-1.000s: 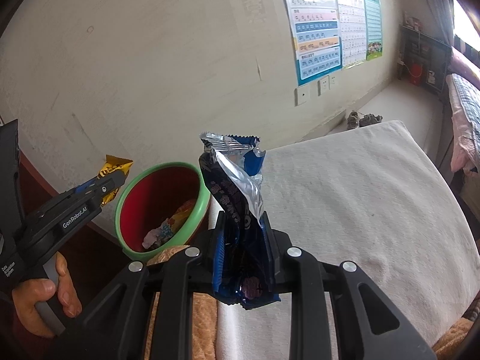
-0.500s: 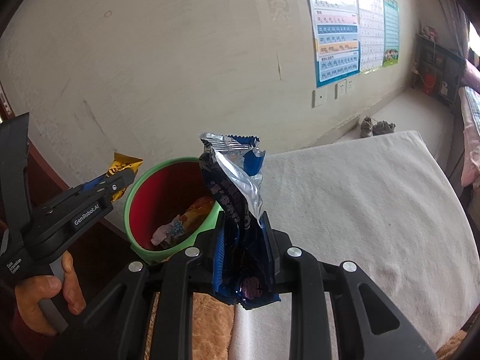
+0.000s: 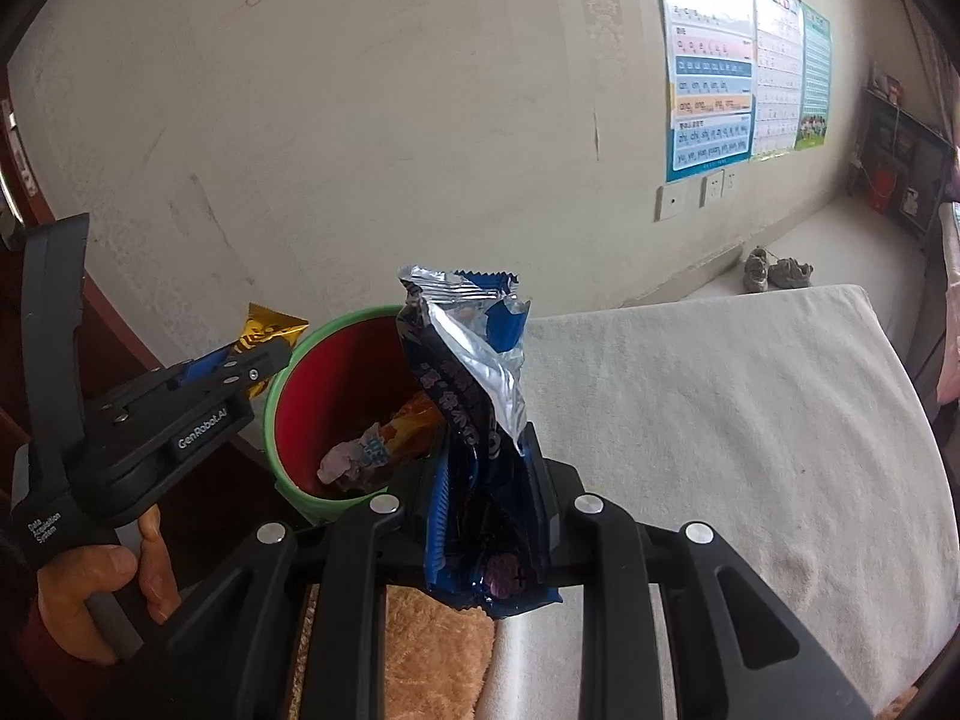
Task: Collect trash
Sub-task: 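Carry the gold wrapper and blue wrapper over the red bucket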
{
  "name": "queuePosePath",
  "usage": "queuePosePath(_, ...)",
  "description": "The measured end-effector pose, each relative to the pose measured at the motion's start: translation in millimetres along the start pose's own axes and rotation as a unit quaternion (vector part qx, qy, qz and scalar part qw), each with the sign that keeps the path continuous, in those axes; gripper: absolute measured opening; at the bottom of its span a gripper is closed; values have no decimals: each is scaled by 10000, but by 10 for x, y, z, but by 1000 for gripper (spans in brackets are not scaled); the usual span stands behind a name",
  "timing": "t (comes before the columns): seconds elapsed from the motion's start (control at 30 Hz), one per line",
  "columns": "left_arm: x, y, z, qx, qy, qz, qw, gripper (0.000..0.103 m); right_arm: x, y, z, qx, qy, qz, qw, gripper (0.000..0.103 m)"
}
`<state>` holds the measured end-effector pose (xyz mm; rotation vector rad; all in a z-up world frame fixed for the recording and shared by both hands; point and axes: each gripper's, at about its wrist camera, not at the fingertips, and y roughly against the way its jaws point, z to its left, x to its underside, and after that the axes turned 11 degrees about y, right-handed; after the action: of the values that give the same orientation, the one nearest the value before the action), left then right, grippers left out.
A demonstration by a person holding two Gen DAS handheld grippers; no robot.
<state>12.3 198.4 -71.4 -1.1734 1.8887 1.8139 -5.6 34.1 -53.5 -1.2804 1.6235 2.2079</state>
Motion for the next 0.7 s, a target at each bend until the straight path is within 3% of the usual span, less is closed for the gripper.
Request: queuePosePath(0.7, 62, -215, 181, -188, 117, 209, 9995, 28, -72, -280, 117, -182, 175, 221, 9994, 22)
